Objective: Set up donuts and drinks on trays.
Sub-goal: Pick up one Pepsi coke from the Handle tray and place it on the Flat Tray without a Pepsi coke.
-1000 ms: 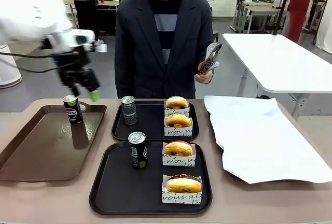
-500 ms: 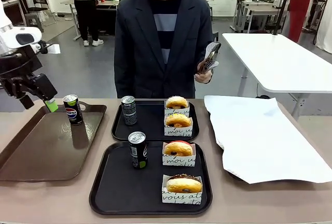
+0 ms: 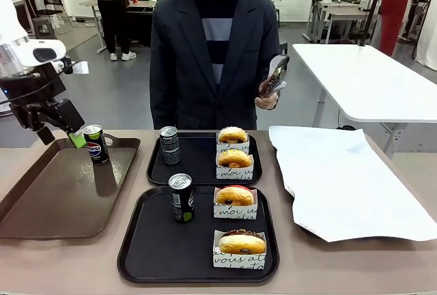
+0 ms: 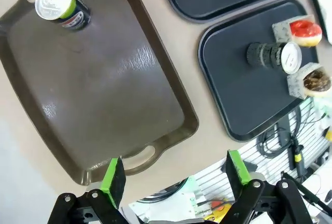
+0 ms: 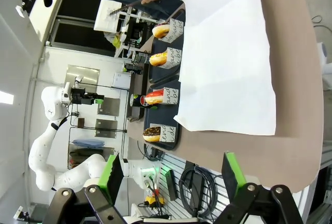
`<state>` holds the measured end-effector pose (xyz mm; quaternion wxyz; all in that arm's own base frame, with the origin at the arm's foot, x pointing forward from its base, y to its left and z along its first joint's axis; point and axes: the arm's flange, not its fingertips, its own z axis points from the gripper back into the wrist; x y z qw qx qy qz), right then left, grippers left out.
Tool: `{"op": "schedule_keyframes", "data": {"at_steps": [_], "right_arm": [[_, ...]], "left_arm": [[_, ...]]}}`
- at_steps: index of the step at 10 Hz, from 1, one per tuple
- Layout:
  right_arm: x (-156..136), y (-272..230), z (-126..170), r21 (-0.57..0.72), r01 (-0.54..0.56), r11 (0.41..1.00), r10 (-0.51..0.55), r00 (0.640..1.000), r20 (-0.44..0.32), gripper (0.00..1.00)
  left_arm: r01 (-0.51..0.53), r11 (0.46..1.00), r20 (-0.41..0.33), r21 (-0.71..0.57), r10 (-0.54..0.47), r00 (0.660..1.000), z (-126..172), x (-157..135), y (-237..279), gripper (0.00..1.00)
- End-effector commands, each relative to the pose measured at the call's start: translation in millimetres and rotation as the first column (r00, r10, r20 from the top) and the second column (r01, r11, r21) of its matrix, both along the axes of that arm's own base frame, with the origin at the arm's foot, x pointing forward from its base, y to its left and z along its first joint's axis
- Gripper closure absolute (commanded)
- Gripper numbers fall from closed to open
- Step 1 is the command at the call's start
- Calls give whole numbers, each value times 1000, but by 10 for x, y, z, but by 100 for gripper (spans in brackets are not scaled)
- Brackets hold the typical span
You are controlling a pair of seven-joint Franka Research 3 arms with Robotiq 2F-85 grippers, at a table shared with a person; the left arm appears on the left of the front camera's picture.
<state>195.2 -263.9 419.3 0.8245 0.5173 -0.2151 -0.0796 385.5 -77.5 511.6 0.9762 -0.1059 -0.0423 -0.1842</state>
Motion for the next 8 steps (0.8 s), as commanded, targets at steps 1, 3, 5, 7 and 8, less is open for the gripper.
{"op": "schedule_keyframes", "data": {"at_steps": [1,3,5,7,8], "right_arm": [[20,-14,17,15,3,1000,-4,999,38,0],[20,-14,17,15,3,1000,-4,999,38,0],[20,-14,17,15,3,1000,-4,999,38,0],[20,-14,17,15,3,1000,-4,999,38,0],[20,-14,17,15,3,1000,-4,999,38,0]], "left_arm": [[-90,959,81,-270,116,990,267,125,444,0],[-159,824,96,-543,249,964,209,32,1152,0],[-276,625,-51,-731,353,934,-52,-206,1883,0],[-381,536,-259,-753,291,921,-423,-546,2577,0],[-383,501,-287,-776,260,922,-546,-658,2794,0]]}}
